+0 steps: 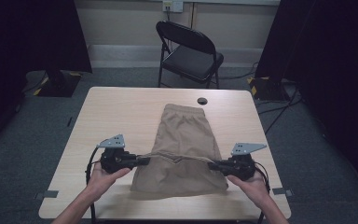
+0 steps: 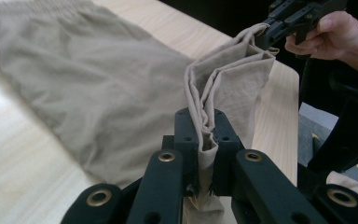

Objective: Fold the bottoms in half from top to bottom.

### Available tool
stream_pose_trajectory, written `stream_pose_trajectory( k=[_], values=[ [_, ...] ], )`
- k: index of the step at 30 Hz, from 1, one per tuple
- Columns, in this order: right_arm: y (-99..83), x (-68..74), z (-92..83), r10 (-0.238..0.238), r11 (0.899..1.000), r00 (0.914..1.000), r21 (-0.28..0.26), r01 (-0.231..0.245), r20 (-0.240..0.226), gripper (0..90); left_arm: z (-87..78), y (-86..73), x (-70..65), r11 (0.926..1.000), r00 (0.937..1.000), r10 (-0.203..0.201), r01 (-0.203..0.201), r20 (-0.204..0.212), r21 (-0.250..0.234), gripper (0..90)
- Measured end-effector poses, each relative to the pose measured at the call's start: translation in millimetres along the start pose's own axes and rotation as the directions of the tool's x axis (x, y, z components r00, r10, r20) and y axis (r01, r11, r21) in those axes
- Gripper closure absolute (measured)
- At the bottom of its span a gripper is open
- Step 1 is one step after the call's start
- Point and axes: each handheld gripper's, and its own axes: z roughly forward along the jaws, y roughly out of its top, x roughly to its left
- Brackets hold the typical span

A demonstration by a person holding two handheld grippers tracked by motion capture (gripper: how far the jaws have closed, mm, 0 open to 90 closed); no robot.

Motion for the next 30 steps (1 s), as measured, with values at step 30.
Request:
stream_pose_trajectory(
  k=[30],
  values=[
    [80.3, -1.9, -31.8, -0.077, 0.978, 0.9949, -0.191, 0.088, 0.066, 86.2, -29.9, 70.9, 2.1, 0.9768, 0.9990, 0.036, -0.041, -0.027, -0.210, 84.8]
  ],
)
